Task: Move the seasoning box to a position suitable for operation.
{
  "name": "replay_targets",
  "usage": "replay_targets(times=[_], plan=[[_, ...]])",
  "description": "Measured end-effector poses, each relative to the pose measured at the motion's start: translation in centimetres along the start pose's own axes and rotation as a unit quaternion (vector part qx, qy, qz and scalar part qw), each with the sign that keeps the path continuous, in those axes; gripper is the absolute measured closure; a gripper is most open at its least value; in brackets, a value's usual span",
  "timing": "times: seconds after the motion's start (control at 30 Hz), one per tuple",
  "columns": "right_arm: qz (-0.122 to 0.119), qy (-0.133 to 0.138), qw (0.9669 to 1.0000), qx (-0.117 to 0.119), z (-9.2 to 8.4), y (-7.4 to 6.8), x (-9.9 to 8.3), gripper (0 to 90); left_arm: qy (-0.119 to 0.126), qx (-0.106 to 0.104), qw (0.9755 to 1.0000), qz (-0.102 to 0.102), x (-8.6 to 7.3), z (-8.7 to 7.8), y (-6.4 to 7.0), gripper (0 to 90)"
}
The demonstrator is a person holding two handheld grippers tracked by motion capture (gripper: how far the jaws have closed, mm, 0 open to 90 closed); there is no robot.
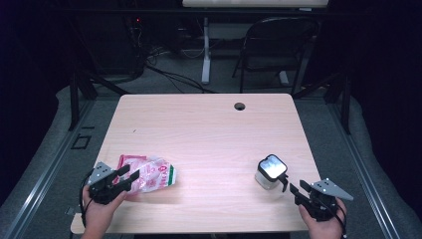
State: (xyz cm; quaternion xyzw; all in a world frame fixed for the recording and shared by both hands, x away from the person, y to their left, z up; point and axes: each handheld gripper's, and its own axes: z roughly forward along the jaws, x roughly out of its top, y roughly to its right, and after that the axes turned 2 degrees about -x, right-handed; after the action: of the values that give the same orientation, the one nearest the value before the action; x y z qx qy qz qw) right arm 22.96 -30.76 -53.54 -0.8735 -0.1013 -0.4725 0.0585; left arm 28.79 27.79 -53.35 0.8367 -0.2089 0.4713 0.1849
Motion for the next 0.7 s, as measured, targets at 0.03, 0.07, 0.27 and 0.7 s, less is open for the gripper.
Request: replay_targets(times=[0.03,0.07,0.27,0.7], plan=[[-0.001,-0.003,1.0000,-0.002,-0.2,-0.1,0.0,58.3,-0.006,-0.002,1.0000,-0.002,0.1,0.1,0.0,53.0],[0.000,-0.004,1.0000,-0.004,-0.3,-0.2,0.0,58.4,-0.006,-0.005,1.0000,-0.002,0.0,0.3,0.0,53.0],[0.003,-0.014,0.9999,0.004,-0.7,-0.4,-0.1,58.7,-0.012,-0.016,0.9998,-0.001,0.3,0.9,0.0,54.5],[-0.001,-0.022,0.9997,0.007,0.9,-1.8,-0.3,52.7,-0.009,-0.019,0.9997,0.013,0.1,0.4,0.5,54.4]])
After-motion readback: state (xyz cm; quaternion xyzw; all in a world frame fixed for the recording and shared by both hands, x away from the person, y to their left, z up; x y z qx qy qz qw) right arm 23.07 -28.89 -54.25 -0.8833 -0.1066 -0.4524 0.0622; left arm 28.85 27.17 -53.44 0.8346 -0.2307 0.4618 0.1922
